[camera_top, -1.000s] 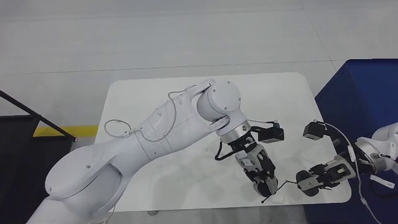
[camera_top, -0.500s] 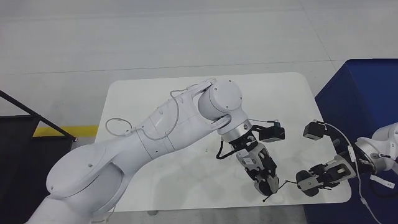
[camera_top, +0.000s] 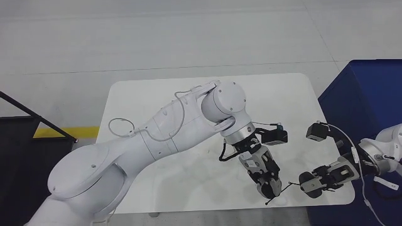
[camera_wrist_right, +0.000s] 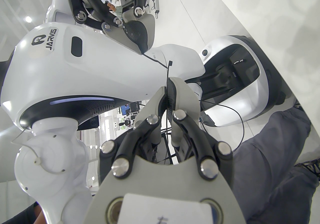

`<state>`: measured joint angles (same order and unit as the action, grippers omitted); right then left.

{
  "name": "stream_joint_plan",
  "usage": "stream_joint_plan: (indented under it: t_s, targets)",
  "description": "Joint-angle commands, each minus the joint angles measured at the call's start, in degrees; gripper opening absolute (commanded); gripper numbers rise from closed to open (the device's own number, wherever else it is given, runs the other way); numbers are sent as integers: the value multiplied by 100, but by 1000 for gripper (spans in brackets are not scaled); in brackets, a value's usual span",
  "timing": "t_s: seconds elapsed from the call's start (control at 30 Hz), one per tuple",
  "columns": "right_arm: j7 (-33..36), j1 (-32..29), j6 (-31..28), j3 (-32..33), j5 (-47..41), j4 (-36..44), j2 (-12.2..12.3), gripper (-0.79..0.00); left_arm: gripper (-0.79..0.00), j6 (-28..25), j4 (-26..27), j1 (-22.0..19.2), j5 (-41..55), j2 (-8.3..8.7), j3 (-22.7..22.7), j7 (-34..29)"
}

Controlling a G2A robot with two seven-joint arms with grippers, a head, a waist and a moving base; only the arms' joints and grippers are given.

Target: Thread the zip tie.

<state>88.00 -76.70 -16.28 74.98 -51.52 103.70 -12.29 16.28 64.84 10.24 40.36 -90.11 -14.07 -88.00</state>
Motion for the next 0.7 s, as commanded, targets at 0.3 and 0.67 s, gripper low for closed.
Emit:
stream_joint_plan:
  t_s: [0.3,0.67]
  targets:
    - [0,0,0,0,0,0,0,-785,-785,-28,63,67,-53,58,-129,0]
    - [0,0,0,0,0,0,0,-785,-785,-1,147,181,-167,107,-210,0]
